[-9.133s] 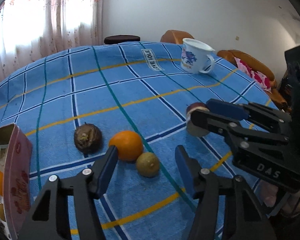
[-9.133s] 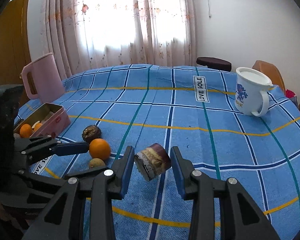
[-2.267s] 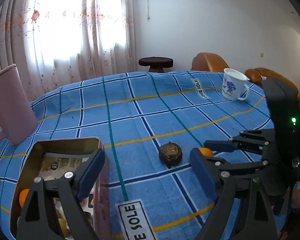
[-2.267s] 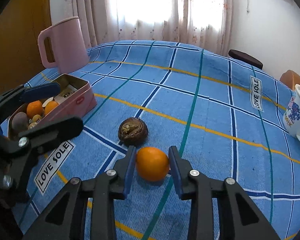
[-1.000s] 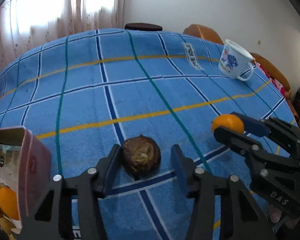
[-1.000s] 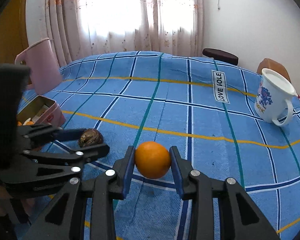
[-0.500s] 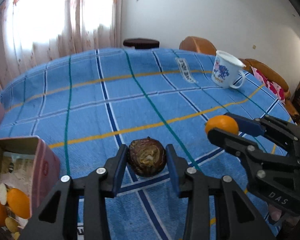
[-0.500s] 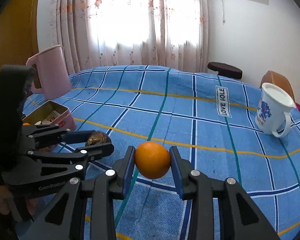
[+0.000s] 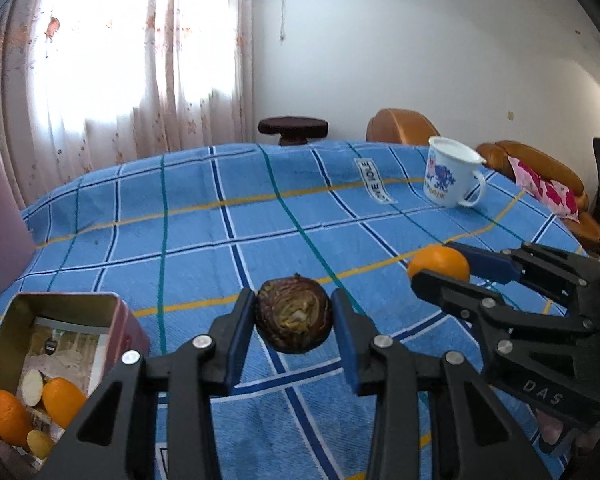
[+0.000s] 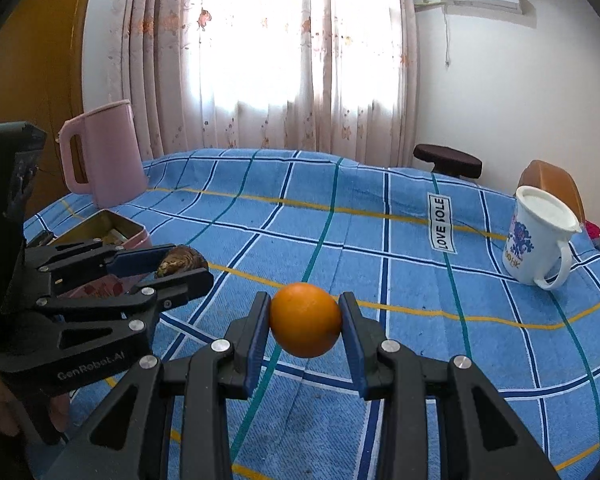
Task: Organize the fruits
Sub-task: 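Carry the brown fruit with the left tool over the tin while the right tool carries the orange there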
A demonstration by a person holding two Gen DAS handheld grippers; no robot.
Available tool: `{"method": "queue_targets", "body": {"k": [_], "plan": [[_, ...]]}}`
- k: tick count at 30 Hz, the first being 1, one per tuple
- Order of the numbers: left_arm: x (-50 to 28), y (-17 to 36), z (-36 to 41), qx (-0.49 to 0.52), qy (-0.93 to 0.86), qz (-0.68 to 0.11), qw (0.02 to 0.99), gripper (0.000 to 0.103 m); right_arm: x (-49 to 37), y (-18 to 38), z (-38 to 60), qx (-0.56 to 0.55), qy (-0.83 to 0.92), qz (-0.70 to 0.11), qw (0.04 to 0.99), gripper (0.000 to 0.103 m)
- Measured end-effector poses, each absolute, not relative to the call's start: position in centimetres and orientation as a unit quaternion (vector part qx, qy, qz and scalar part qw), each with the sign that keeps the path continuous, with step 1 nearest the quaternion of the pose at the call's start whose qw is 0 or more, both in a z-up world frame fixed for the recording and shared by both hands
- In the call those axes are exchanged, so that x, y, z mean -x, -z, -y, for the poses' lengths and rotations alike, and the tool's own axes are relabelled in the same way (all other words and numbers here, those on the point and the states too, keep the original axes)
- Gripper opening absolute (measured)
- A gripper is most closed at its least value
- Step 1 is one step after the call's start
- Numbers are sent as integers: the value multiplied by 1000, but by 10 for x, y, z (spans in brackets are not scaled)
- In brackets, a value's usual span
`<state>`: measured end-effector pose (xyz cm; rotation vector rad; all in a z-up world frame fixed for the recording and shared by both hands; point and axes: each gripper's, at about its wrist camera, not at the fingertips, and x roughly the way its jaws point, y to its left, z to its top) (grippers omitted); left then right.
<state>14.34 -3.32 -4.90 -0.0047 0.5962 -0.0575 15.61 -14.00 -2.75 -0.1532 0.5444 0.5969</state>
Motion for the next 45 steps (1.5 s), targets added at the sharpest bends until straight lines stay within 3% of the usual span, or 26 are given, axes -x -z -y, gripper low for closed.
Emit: {"method": "queue_targets", "body": {"k": [33, 45], "plan": [[-104, 33, 34, -9, -3, -196, 980, 40, -121, 13, 149, 64, -307, -174, 934, 37], [-82, 32, 15, 10, -8, -194, 981, 40, -105, 13, 125, 75, -333, -170, 925, 37]]}}
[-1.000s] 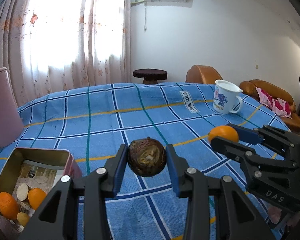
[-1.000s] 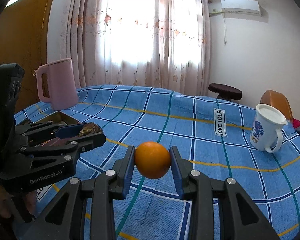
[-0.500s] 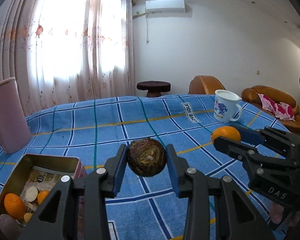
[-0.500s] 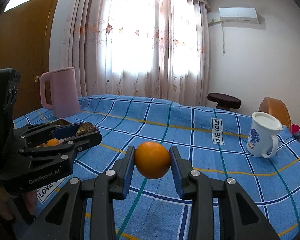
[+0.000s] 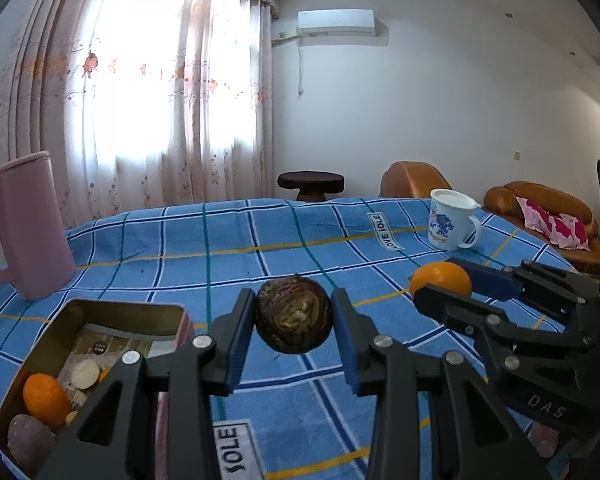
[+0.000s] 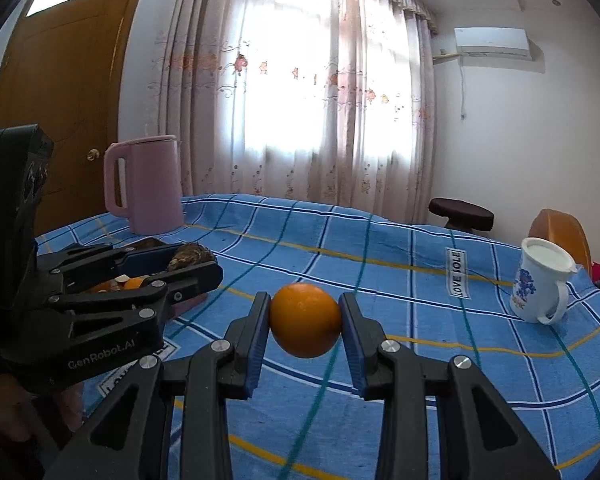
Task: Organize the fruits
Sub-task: 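Carry the brown fruit with the left tool over the tin while the right tool carries the orange there, then open the left tool to drop the brown fruit into the tin while the right tool drops the orange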
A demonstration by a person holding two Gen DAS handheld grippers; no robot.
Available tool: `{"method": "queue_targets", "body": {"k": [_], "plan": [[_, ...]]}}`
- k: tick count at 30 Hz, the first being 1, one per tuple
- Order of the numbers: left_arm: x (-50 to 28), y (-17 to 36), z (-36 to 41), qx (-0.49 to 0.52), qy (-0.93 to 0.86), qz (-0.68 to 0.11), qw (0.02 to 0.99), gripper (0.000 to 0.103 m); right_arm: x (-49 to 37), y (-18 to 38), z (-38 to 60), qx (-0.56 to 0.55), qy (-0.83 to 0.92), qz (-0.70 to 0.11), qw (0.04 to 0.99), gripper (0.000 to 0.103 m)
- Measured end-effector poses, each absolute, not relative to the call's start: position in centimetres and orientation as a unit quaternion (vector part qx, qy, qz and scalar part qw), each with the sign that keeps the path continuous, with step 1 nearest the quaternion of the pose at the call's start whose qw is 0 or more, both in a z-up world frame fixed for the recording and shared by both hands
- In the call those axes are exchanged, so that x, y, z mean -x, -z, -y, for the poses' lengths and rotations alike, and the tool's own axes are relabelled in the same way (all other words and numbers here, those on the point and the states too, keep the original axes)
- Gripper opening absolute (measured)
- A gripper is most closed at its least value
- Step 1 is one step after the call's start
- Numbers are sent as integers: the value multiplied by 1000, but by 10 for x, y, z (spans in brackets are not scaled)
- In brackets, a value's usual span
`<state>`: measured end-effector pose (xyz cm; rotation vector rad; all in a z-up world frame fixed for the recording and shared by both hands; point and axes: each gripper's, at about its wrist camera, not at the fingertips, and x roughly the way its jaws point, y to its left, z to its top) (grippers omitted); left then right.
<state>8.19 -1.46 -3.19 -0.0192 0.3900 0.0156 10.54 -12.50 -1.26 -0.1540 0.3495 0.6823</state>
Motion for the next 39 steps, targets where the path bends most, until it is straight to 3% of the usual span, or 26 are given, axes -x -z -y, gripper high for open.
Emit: {"method": "queue_targets", "body": {"k": [23, 39], "plan": [[-26, 20, -80, 59, -84, -195, 975, 40, -77, -11, 13, 100, -438, -166, 878, 37], [-6, 45, -131, 97, -123, -234, 960, 41, -63, 26, -52, 166, -466, -224, 840, 37]]}}
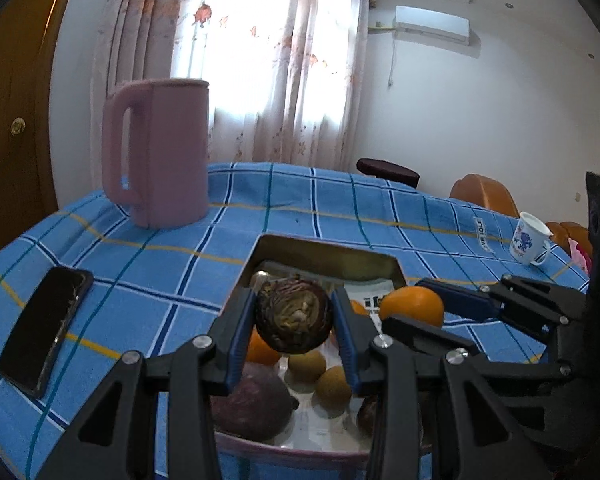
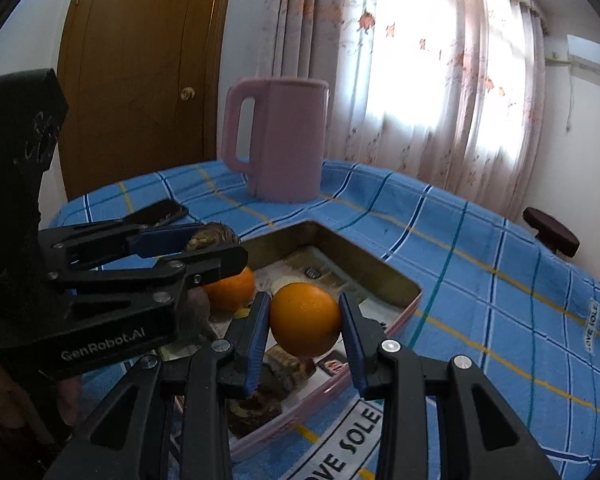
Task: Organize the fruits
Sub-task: 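Open the left tool to drop the brown fruit into the tin while the right tool drops the orange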
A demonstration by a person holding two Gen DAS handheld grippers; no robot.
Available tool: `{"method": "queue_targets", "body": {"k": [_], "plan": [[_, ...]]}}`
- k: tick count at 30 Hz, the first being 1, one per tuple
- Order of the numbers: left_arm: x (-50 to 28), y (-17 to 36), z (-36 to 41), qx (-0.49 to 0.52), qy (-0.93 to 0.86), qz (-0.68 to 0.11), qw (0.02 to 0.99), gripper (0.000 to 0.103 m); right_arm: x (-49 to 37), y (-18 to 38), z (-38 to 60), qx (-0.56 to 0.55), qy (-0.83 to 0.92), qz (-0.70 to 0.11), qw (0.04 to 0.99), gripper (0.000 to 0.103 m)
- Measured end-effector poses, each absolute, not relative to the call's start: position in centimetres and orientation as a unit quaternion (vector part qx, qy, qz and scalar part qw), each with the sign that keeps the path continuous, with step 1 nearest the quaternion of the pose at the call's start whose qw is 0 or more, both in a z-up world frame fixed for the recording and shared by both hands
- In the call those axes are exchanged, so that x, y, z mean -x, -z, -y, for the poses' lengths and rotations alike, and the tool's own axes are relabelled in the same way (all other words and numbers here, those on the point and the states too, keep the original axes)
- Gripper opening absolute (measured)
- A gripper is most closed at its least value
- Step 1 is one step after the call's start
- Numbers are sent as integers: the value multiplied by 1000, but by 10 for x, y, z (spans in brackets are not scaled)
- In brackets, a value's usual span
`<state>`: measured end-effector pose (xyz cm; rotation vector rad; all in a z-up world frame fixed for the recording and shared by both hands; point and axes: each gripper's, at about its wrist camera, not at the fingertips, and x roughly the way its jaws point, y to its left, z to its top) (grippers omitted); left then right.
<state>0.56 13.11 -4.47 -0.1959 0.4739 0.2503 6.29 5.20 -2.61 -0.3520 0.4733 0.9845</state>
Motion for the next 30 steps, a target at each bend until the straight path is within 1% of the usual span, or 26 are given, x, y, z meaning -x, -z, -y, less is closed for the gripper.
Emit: {"method": "queue_targets", "body": {"k": [5, 6, 7, 8, 9, 11, 14, 16, 18, 22, 24, 30], "plan": [[-4, 51, -135, 103, -124, -241, 957, 42, -62, 33, -59, 182, -471, -243, 828, 37], [-3, 51, -136, 104, -126, -240, 957, 45, -61, 34, -60, 185, -470, -243, 828, 38], [-2, 51, -136, 105, -128, -238, 957, 49, -60, 35, -61, 187, -471, -244, 827, 41], [0, 50, -136, 105, -132, -235, 957, 60, -59, 35, -61, 189, -471, -245, 826, 52], [2, 48, -137, 105, -138, -231, 957, 70, -58, 35, -61, 189, -470, -243, 827, 60], [7, 43, -137, 103, -143, -219, 960, 74, -55, 33, -59, 189, -470, -239, 829, 61], [12, 36, -137, 101, -143, -210, 962, 75, -54, 29, -53, 189, -463, -234, 834, 61], [16, 31, -137, 102, -146, -203, 963, 79, -55, 26, -48, 185, -452, -232, 841, 61], [19, 27, -135, 98, -148, -196, 964, 86, -57, 22, -40, 177, -443, -234, 847, 61], [25, 20, -132, 91, -149, -186, 967, 90, -57, 15, -27, 170, -424, -230, 859, 62], [28, 17, -131, 92, -148, -179, 968, 95, -56, 11, -20, 164, -419, -227, 864, 63], [32, 15, -126, 87, -145, -175, 970, 97, -49, 1, -3, 147, -405, -217, 876, 65]]}}
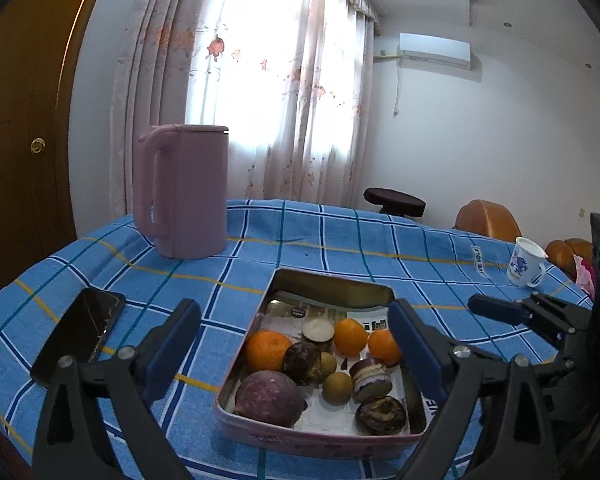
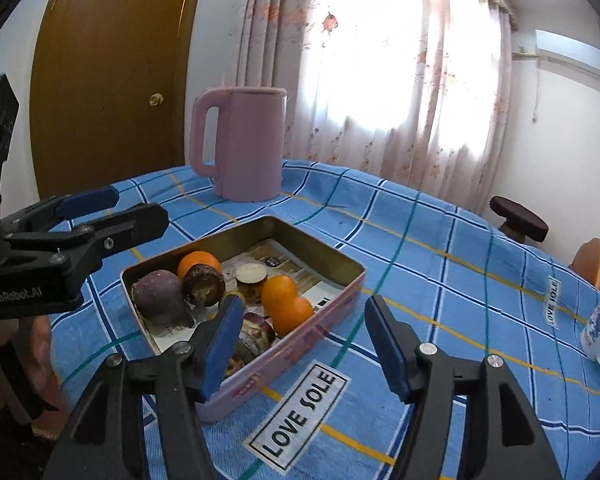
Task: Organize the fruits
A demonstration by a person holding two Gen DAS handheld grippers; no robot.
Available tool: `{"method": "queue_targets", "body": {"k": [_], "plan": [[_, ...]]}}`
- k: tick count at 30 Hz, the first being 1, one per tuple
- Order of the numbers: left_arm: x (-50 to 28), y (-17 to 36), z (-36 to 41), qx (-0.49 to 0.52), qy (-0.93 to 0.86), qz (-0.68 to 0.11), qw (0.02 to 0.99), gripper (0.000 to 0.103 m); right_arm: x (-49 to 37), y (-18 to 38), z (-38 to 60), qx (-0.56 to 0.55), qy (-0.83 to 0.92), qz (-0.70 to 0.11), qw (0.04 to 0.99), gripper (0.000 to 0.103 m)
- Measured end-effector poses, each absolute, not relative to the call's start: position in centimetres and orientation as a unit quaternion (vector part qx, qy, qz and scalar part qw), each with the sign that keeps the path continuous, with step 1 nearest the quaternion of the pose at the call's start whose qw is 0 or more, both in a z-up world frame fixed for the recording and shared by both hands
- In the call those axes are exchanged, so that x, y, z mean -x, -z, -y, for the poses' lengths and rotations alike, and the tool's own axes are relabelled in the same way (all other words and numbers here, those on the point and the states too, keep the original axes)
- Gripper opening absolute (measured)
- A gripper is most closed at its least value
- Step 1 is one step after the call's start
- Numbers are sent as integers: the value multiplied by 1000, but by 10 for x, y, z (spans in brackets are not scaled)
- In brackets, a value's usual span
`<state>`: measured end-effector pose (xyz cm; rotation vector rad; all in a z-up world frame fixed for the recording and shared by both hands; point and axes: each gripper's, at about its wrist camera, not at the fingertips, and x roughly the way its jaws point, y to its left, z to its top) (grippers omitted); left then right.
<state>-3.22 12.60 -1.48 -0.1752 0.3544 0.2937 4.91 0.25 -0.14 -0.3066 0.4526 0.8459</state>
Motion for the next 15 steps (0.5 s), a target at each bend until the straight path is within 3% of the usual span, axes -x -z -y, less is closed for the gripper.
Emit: {"method": "queue_targets", "body": {"k": [15], "plan": [[36, 10, -112, 73, -136, -173, 973, 98, -41, -12, 18, 122, -391, -199, 890, 65]]}}
